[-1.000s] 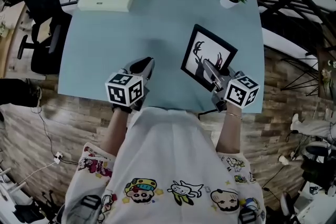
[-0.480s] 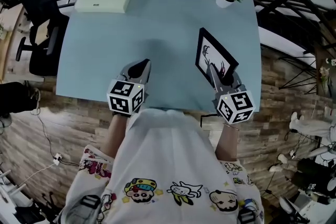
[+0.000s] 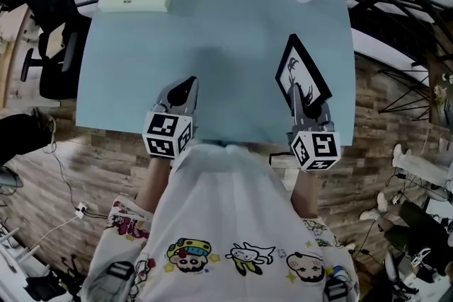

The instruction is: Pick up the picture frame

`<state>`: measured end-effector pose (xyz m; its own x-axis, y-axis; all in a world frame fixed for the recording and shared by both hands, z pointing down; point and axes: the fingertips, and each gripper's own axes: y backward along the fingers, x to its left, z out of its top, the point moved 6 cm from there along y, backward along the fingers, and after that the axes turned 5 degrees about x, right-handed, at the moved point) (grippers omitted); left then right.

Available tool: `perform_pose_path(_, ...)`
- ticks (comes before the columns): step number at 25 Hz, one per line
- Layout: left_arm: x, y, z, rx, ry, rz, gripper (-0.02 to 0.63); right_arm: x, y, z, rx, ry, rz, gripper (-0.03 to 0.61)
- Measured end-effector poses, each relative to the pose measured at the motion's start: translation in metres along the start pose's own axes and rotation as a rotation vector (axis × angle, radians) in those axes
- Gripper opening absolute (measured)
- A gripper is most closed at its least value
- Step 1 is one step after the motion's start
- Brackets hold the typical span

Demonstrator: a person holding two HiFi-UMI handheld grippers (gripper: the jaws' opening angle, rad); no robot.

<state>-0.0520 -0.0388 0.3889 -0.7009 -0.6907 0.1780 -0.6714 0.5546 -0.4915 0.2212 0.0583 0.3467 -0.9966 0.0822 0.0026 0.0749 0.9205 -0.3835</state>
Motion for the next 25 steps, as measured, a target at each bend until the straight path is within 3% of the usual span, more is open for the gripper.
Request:
perform_pose_path(11, 0.005, 0.000, -0.002, -0.011, -0.025, 0.006, -0.002, -0.002, 0.003, -0.005, -0.034, -0.018, -0.037, 0.020)
perform_pose_path(25, 0.012, 0.003, 0.001, -0.031, -0.017, 0.043, -0.002, 0.002, -0.003, -0.008, -0.036, -0.031, -0.011, 0.020)
